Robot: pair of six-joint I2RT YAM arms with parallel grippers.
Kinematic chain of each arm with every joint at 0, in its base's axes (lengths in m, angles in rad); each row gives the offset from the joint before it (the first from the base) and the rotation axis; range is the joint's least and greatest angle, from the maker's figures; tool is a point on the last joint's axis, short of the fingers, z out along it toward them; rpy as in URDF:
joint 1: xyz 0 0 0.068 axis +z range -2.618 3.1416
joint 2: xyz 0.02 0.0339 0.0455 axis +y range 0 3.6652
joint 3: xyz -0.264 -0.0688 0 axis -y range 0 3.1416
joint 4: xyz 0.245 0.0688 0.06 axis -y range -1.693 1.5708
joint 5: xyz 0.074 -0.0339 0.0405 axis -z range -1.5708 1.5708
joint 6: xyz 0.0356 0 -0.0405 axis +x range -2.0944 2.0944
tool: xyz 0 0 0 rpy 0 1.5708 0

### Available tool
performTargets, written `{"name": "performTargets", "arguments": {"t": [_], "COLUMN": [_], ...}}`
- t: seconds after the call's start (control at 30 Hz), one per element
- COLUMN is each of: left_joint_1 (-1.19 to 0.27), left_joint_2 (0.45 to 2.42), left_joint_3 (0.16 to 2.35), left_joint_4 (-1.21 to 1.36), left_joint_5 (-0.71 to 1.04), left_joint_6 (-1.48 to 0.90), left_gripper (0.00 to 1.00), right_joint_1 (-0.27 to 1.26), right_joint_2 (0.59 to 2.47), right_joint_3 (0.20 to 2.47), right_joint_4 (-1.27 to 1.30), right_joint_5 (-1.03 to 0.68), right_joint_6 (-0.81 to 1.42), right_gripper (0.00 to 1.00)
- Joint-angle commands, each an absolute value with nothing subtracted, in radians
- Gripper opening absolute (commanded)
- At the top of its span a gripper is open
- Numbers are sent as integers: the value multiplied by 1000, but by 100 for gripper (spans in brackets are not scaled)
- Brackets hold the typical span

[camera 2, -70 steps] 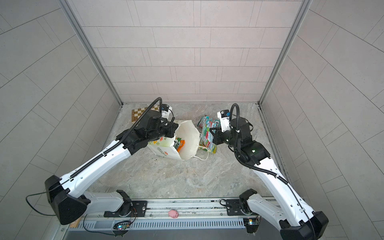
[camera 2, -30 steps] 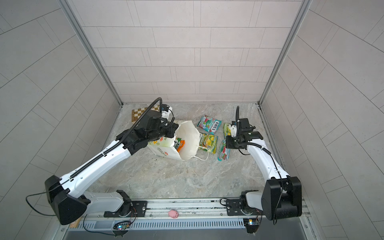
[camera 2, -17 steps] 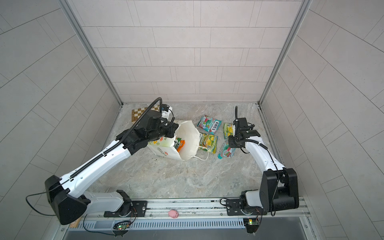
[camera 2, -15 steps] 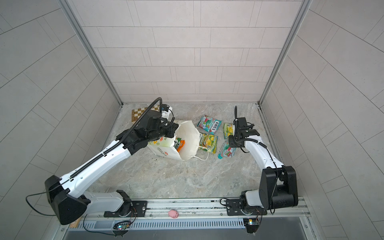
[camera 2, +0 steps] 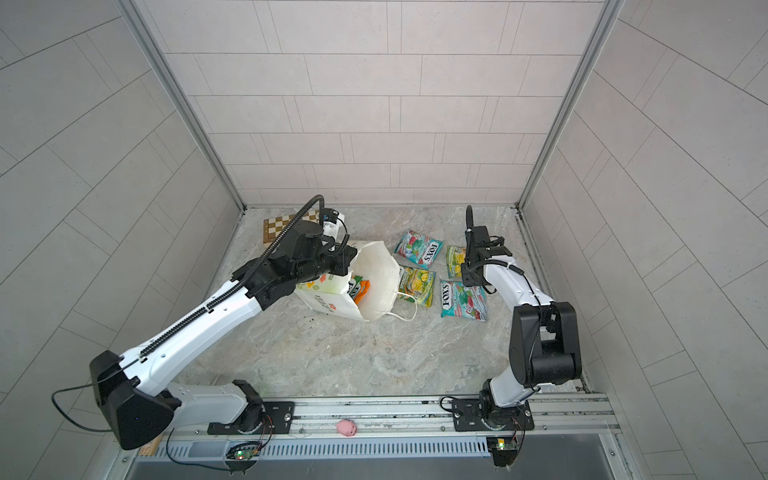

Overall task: Take the snacks out of the paper bag
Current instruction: 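Move the right gripper back over the bag opening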

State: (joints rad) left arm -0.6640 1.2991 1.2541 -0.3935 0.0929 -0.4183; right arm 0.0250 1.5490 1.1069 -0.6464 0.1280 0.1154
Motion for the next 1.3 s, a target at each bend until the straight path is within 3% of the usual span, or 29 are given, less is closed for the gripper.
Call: {"name": "performTargets", "arguments": {"t": [0.0, 0.1, 0.37, 0.53, 0.9, 1.27], "left_joint_1": [-665, -666, -664, -665, -665, -665], "left_joint_2": [1291, 1293, 1284, 1270, 1248, 1236], "left_joint_3": [1265, 1263, 1255, 1248, 1239, 1246], "left_joint_4": [-393, -391, -380, -382, -387, -407], "left_joint_5": [92, 100, 149, 180, 216, 212], "left_joint_6": [-414, -411, -384, -359, -351, -353], "left_gripper": [0, 0, 0, 0, 0, 0], "right_joint_1": [21, 21, 27, 87, 458, 643], "right_joint_2": [1531, 1488, 1344, 1230, 1179, 1314], "right_joint_3": [1130, 1116, 988, 862, 785, 850], "right_joint_4": [-658, -646, -521, -360, -103, -97], "right_joint_5": [193, 121, -441, -640, -537, -466], "right_joint_6": [122, 143, 289, 454, 610, 558], "right_gripper": [51, 51, 47, 46, 45, 43]}}
